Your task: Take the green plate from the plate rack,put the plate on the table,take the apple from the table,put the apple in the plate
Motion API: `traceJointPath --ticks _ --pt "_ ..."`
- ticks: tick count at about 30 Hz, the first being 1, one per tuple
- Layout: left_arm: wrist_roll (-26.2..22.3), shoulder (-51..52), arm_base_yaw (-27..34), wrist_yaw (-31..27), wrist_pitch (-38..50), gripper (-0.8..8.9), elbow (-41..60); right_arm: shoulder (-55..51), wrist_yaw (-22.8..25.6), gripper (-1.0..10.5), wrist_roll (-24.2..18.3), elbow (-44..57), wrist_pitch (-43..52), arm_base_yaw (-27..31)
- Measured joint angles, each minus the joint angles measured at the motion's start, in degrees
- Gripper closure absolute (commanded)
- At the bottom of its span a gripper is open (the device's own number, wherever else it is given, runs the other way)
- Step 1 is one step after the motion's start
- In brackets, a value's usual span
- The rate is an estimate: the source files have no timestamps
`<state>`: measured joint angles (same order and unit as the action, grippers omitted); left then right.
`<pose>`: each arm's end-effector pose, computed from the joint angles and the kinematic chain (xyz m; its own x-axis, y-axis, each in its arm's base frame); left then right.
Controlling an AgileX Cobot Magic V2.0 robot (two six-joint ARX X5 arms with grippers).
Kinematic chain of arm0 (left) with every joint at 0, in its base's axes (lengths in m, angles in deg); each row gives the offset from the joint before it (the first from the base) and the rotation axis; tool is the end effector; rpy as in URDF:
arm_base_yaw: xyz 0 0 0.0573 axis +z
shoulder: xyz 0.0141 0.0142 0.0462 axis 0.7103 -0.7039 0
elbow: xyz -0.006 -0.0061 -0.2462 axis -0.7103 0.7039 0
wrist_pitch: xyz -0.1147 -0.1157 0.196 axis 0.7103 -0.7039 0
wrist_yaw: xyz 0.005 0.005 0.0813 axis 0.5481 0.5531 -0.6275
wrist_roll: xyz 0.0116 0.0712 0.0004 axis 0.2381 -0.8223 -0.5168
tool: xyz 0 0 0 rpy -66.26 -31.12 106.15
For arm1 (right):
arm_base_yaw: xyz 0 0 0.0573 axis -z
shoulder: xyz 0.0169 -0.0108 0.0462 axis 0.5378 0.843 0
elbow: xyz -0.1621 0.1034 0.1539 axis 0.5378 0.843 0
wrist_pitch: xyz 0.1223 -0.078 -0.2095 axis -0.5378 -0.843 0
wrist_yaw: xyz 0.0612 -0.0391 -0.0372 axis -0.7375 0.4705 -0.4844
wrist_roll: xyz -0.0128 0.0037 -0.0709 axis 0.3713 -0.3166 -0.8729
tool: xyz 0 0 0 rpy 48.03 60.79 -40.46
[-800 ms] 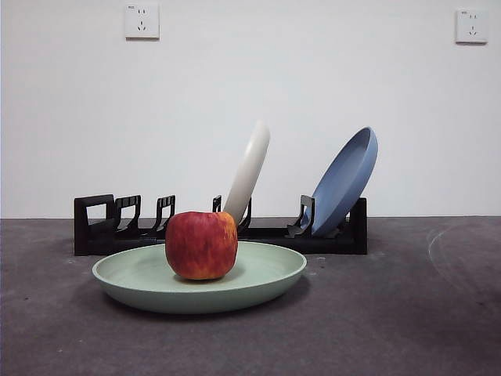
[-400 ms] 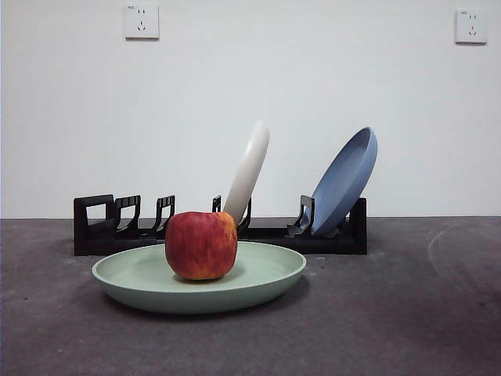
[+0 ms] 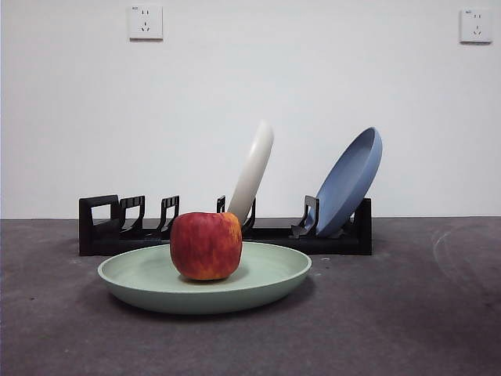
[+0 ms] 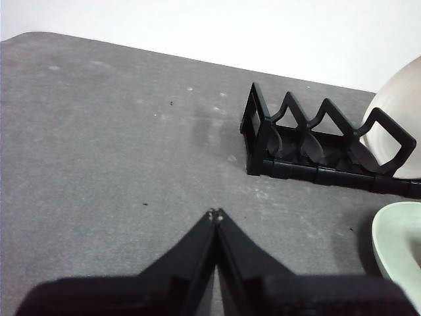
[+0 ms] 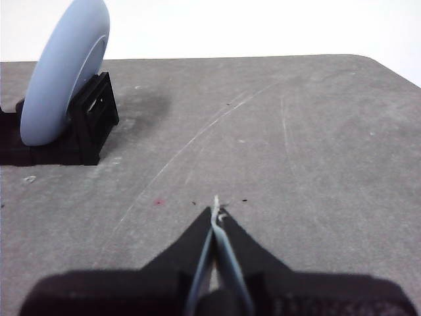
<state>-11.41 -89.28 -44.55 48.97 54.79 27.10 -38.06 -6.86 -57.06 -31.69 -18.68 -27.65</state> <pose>0.1434 0.0012 0.1454 0.9834 0.0025 -0.1814 -0.0404 0.9777 -0.2059 0.1420 -0.0093 0.1483 0.9845 -0.0315 -0.1726 0.0272 0.9993 -0.0271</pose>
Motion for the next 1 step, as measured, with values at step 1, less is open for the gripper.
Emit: traceJointPath --ticks 1 --pt "0.0 0.0 0.0 0.0 0.0 8.16 0.0 0.0 0.0 9.5 0.0 0.0 0.0 0.0"
